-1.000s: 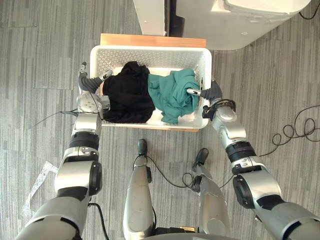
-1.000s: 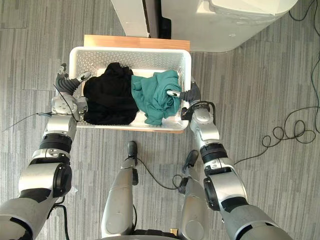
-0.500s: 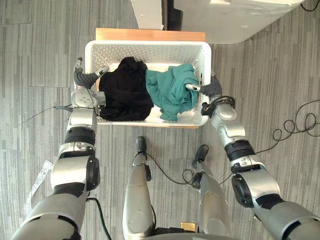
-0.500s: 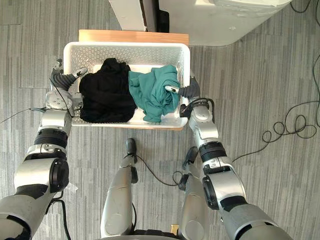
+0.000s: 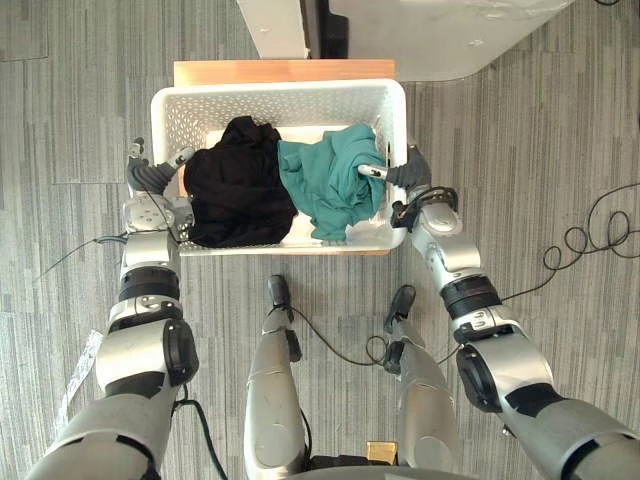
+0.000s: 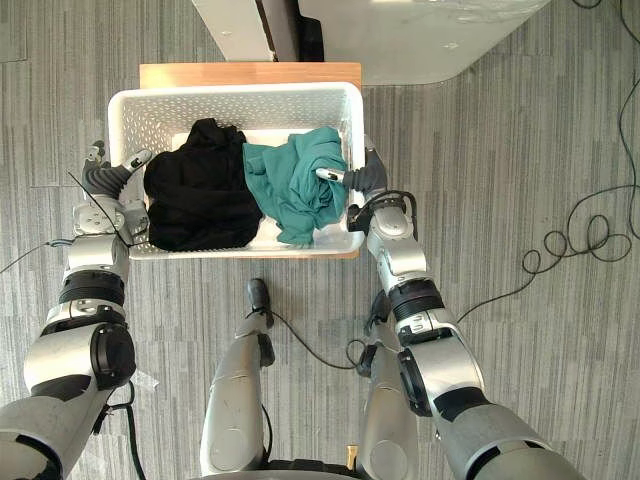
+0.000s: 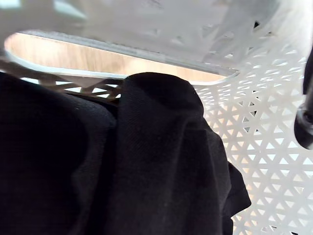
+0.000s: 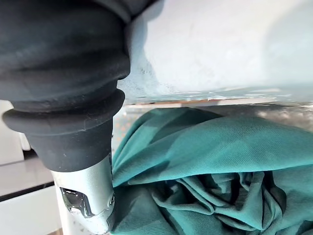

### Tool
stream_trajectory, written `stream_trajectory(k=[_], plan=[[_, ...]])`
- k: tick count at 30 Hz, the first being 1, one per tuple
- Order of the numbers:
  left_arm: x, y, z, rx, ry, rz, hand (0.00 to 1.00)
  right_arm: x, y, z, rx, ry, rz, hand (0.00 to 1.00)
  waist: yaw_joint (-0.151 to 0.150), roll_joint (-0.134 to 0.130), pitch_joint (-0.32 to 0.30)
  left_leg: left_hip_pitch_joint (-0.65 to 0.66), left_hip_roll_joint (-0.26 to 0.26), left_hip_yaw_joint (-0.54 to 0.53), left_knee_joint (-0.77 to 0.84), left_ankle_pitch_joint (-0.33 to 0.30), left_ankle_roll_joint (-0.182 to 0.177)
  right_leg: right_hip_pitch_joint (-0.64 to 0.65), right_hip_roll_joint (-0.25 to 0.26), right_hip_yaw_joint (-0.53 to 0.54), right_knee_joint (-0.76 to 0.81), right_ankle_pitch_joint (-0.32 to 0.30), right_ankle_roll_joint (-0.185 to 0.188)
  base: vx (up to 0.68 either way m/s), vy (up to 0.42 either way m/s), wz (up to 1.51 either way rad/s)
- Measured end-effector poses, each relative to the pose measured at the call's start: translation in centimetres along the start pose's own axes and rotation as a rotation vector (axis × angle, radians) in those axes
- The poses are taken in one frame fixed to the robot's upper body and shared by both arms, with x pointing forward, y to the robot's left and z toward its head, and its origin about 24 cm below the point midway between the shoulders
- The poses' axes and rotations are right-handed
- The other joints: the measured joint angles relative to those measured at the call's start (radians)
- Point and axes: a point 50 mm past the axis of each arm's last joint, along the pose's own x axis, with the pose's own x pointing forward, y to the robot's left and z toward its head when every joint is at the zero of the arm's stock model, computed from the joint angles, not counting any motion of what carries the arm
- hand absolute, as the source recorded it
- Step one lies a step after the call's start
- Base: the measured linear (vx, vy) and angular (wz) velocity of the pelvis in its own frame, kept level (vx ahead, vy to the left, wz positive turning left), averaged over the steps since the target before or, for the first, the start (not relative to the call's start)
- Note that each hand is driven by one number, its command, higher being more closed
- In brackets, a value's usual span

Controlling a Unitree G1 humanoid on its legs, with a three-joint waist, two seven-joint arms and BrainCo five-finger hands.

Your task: Pick up the laundry basket with both hands and put the clothes into the washing machine.

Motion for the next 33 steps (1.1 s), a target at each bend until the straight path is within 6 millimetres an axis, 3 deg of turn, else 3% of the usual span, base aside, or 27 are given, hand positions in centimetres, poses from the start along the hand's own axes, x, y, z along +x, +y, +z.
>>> stream_trajectory(k=[10,11,12,13,29,33], plan=[[-0.1,-0.5,0.1,0.077,-0.005,-0.029,0.00,0.0,-0.2,0.0,0.004,0.005,-0.013,0.00,0.000,-0.001,-0.004,0.000,0.000,0.002,0.003,0.000,0.000,0.003,-0.001,-0.003,0.000,0.000,0.000,0.00,0.000,0.00],[-0.1,-0.6,0.1,0.087,-0.005,-0.035,1.00,0.0,-0.4,0.0,0.008,0.006,-0.018,0.00,0.001,-0.001,-0.005,0.000,0.000,0.002,0.003,0.000,0.000,0.004,-0.001,-0.003,0.000,0.000,0.000,0.00,0.000,0.00],[-0.1,-0.8,0.1,0.096,-0.006,-0.041,1.00,0.0,-0.5,0.0,0.011,0.006,-0.023,0.00,0.001,-0.001,-0.005,0.000,-0.001,0.001,0.004,0.000,0.000,0.006,-0.001,-0.004,0.000,0.000,0.000,0.01,0.002,0.03],[-0.1,-0.9,0.1,0.103,-0.008,-0.045,1.00,0.0,-0.6,0.0,0.017,0.008,-0.028,1.00,0.001,-0.001,-0.006,0.000,-0.001,-0.001,0.005,0.000,0.000,0.007,-0.001,-0.005,0.000,0.000,0.000,0.01,0.003,0.04],[-0.6,-2.4,-0.7,0.232,0.007,-0.092,1.00,-0.2,-2.8,-0.8,0.010,0.051,-0.132,1.00,-0.001,-0.006,-0.033,0.002,-0.002,-0.013,0.009,0.003,-0.002,0.026,0.001,-0.021,-0.011,0.001,0.000,0.00,-0.001,0.02],[-1.0,-2.8,-1.8,0.251,0.037,-0.109,1.00,-0.3,-3.1,-1.4,0.007,0.076,-0.140,1.00,-0.001,-0.007,-0.040,0.016,-0.001,-0.013,0.007,0.003,-0.002,0.041,0.002,-0.022,-0.014,0.001,0.000,0.00,0.000,0.00]])
